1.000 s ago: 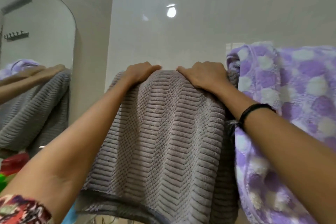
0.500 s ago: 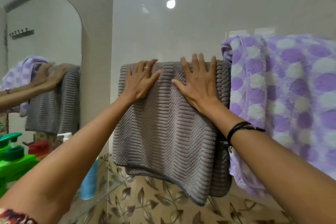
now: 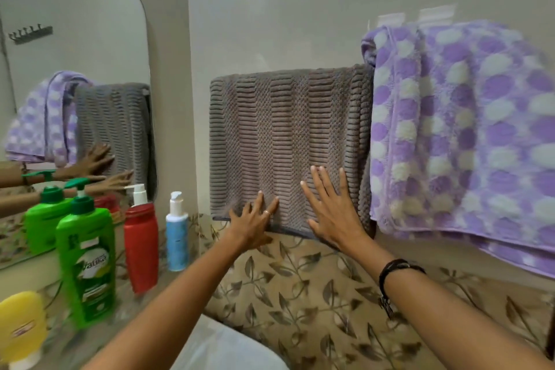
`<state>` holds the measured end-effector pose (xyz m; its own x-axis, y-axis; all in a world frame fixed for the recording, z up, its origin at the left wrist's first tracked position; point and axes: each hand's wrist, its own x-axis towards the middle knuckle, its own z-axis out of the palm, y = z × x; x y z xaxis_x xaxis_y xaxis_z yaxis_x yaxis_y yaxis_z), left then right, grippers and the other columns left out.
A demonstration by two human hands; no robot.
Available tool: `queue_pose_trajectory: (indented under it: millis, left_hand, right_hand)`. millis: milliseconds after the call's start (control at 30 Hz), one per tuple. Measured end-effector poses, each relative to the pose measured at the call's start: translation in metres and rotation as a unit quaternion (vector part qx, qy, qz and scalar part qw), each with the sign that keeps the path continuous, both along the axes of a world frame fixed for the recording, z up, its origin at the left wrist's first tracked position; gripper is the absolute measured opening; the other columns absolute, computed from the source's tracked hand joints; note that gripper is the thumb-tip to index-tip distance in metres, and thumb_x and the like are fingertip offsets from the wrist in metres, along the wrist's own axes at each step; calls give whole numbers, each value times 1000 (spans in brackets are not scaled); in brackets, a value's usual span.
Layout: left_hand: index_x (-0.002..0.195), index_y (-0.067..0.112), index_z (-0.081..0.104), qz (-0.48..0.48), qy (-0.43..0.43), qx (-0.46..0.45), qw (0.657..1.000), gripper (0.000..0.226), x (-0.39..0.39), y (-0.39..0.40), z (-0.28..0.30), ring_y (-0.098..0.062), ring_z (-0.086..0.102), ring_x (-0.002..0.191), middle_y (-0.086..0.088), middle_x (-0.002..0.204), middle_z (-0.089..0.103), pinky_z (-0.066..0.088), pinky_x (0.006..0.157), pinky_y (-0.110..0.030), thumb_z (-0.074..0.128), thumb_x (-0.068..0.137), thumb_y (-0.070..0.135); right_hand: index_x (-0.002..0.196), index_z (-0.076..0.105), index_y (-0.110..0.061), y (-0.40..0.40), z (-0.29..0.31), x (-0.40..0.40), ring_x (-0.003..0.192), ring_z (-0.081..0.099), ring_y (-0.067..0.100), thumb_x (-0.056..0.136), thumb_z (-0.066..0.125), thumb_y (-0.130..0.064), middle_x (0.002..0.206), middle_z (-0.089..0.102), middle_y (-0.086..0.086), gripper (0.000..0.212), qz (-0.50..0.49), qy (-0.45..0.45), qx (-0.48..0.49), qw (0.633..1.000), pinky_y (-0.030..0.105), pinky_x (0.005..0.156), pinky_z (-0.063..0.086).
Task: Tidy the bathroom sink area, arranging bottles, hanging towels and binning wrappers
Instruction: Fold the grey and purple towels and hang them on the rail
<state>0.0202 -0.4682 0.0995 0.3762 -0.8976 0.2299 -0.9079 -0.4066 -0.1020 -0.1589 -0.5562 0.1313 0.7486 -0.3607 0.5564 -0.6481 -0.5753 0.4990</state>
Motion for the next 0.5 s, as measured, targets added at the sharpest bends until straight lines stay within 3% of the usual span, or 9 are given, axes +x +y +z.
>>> queue_pose_trajectory:
  millis: [100,200,300,367,433,500]
  left_hand:
    - [140,17,31,-63,5,-103,993,55,-25,14,19,-32,47,123,-12,143,40,40,97,-49,47,91,35]
    - [109,15,61,-136,-17,-247,959,28,-61,22,38,-30,63,97,-9,109,67,46,71,-37,43,91,28]
    - [90,12,62,-157,38,-347,924,24,-92,25,57,-29,65,83,-9,88,71,46,62,-37,43,91,26]
    - [87,13,61,-178,89,-403,893,22,-107,29,71,-22,64,75,-5,83,70,46,59,-36,46,91,28]
    - [86,14,60,-204,103,-448,864,20,-125,33,87,-17,61,70,-3,80,69,42,56,-33,48,91,28]
    - [90,14,60,-227,100,-483,840,18,-148,35,105,-18,62,74,-2,84,69,44,61,-33,49,92,27]
  right_hand:
    - [129,45,-11,21,1,-3,136,31,30,89,48,-36,144,39,16,48,45,-3,33,998,61,112,4]
    - [107,55,-12,38,10,-11,109,53,27,90,42,-26,111,60,9,25,110,-66,48,991,46,101,35]
    - [95,59,-10,52,32,-29,89,60,27,87,47,-17,93,65,8,16,162,-162,41,973,39,79,45]
    - [90,61,-9,57,50,-46,82,61,27,85,51,-16,87,65,9,12,173,-201,0,964,38,72,47]
    - [93,62,-8,60,67,-64,90,61,27,86,50,-16,94,66,10,16,169,-220,-51,959,38,78,48]
    - [98,64,-8,59,83,-80,109,59,29,85,51,-14,110,65,11,19,162,-251,-107,948,41,92,46]
